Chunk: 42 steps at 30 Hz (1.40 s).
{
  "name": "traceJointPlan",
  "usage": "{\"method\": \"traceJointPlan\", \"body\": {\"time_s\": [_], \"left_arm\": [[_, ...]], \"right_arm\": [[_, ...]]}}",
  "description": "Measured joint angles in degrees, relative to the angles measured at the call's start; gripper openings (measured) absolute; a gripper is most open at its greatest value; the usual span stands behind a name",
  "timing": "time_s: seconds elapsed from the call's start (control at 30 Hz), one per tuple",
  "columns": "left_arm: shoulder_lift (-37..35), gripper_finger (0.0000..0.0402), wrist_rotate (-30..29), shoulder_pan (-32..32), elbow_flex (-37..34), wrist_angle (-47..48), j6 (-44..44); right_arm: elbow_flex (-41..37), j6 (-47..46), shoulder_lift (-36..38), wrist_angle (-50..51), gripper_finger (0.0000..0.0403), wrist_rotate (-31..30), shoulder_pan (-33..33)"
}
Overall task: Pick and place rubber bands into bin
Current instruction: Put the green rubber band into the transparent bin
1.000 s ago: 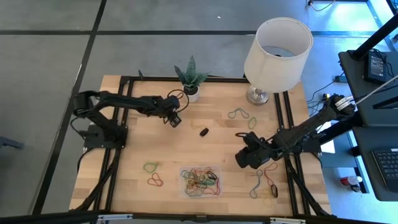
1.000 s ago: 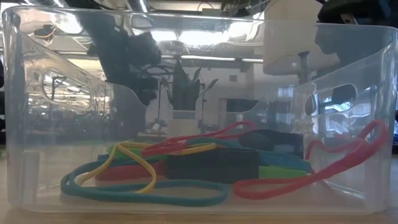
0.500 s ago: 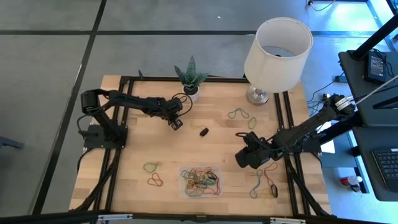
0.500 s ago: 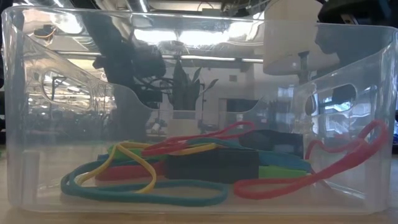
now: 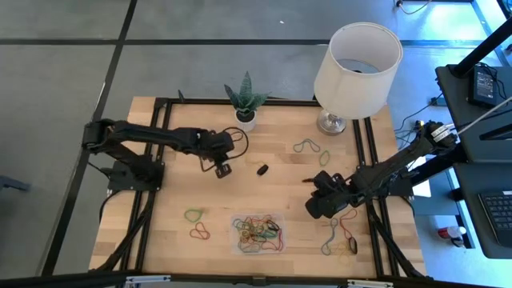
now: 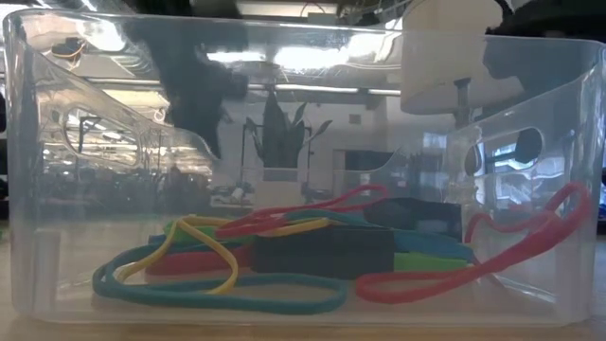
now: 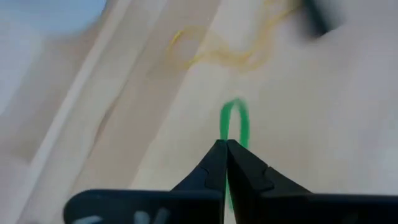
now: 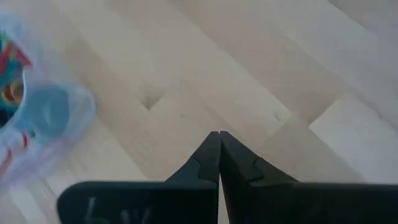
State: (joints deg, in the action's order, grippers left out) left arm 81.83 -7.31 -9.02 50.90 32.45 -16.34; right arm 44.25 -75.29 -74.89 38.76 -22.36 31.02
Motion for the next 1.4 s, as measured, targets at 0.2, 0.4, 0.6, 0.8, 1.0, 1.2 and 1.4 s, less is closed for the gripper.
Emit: {"method": "traceJointPlan", "body": {"time_s": [0.2, 0.4, 0.6, 0.8, 1.0, 1.2, 1.4], "left_arm": [[-1.38, 0.0002, -3.23, 10.4, 7.52, 2.86, -1.64], [3.58, 0.0002, -11.24, 21.83, 19.27, 8.43, -4.48], [13.93, 0.0002, -13.95, 30.06, 32.65, 13.87, -7.32], [24.49, 0.0002, -13.11, 34.34, 43.13, 16.05, -11.15], [31.85, 0.0002, -11.49, 36.51, 48.45, 15.82, -16.58], [35.05, 0.0002, -9.03, 38.02, 48.76, 17.65, -23.22], [37.85, 0.0002, -5.76, 39.14, 48.76, 25.48, -32.24]], "right_arm": [[0.0, 8.59, 0.0, 0.44, 0.0004, 0.07, 2.42], [-1.77, 11.19, 0.64, 0.63, 0.0004, 0.12, 6.22], [-4.39, 11.17, 0.79, -0.85, 0.0003, 2.93, 9.09], [-5.18, 11.19, 0.79, -1.86, 0.0005, 3.13, 10.19], [-5.18, 11.52, 0.79, -1.96, 0.0005, 3.04, 10.17], [-5.18, 14.12, 0.79, -3.03, 0.0006, 3.11, 10.17], [-5.18, 16.0, 0.79, -5.31, 0.0006, 3.13, 10.17]]}}
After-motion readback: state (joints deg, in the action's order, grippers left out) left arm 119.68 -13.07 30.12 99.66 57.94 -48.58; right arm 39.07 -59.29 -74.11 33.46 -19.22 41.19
